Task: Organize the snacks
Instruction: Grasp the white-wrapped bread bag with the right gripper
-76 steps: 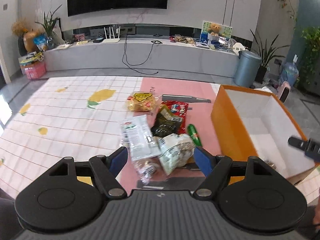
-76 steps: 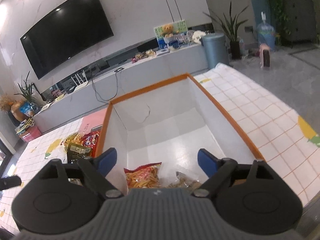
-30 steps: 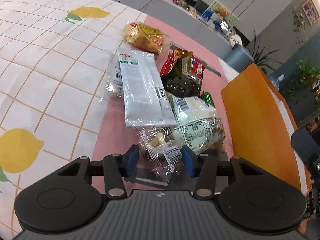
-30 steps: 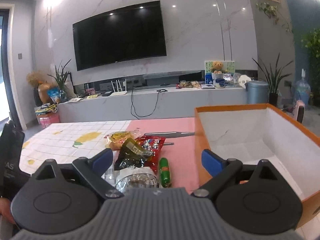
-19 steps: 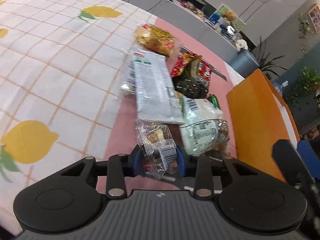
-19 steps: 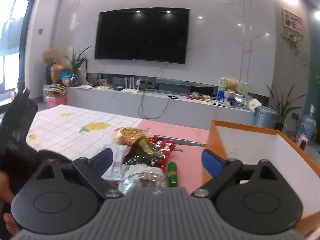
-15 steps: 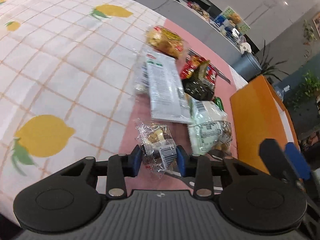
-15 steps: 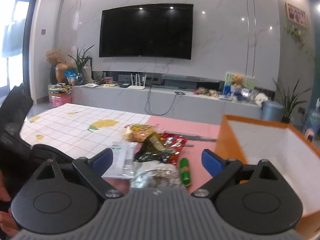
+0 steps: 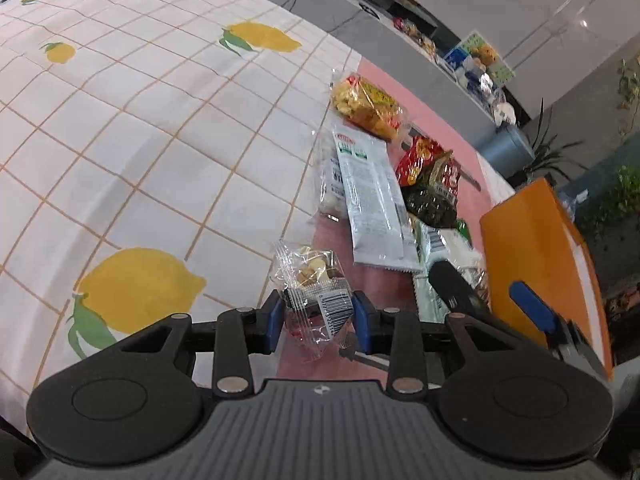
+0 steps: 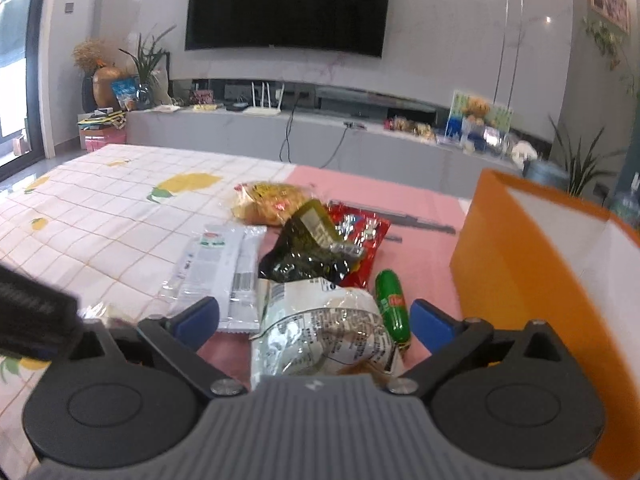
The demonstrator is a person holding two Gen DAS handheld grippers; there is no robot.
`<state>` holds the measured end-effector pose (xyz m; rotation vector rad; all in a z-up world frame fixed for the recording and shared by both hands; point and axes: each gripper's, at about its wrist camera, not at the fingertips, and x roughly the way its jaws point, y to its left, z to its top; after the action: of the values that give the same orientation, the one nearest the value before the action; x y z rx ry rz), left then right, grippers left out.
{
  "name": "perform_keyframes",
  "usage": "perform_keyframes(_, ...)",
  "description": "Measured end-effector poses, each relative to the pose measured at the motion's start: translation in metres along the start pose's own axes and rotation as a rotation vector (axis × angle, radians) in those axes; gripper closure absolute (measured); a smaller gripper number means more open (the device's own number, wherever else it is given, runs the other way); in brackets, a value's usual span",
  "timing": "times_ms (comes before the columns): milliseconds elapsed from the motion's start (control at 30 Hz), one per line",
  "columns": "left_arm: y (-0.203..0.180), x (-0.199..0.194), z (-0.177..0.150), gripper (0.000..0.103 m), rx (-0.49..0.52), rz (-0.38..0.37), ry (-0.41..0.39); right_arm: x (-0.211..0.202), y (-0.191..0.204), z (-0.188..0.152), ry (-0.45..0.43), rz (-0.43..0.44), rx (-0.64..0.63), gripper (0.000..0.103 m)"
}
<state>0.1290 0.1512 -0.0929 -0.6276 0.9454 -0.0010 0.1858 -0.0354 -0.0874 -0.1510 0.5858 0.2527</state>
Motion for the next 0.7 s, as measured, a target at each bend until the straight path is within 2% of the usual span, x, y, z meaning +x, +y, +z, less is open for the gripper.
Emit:
perform_keyframes(167, -0.001, 0.005, 0.004, 0.063, 0.015, 0.010, 0.006, 0.020, -0.004, -0.006, 0.031, 0.056, 0.039, 0.003)
perform_keyframes(267, -0.005, 0.008, 0.003, 0.063, 0.038, 0.001, 0.007, 0.027, -0.003, -0.009, 0.037, 0.047, 0.028, 0.003)
perform_keyframes(433, -0.003, 0.009, 0.003, 0.063, 0.036, -0.018, 0.002, 0.035, -0.007, -0.013, 0.047, 0.061, 0.098, 0.004)
perform_keyframes(467, -0.002, 0.009, 0.003, 0.063, 0.033, -0.021, 0.002, 0.036, -0.007, -0.014, 0.055, 0.061, 0.094, 0.007)
perform_keyframes(600, -0.004, 0.009, 0.003, 0.063, 0.040, -0.012, 0.001, 0.036, -0.002, -0.018, 0.054, 0.030, 0.049, 0.027)
perform_keyframes(700, -0.006, 0.009, 0.001, 0.063, 0.041, -0.005, -0.002, 0.033, -0.001, -0.018, 0.056, 0.023, 0.023, 0.035)
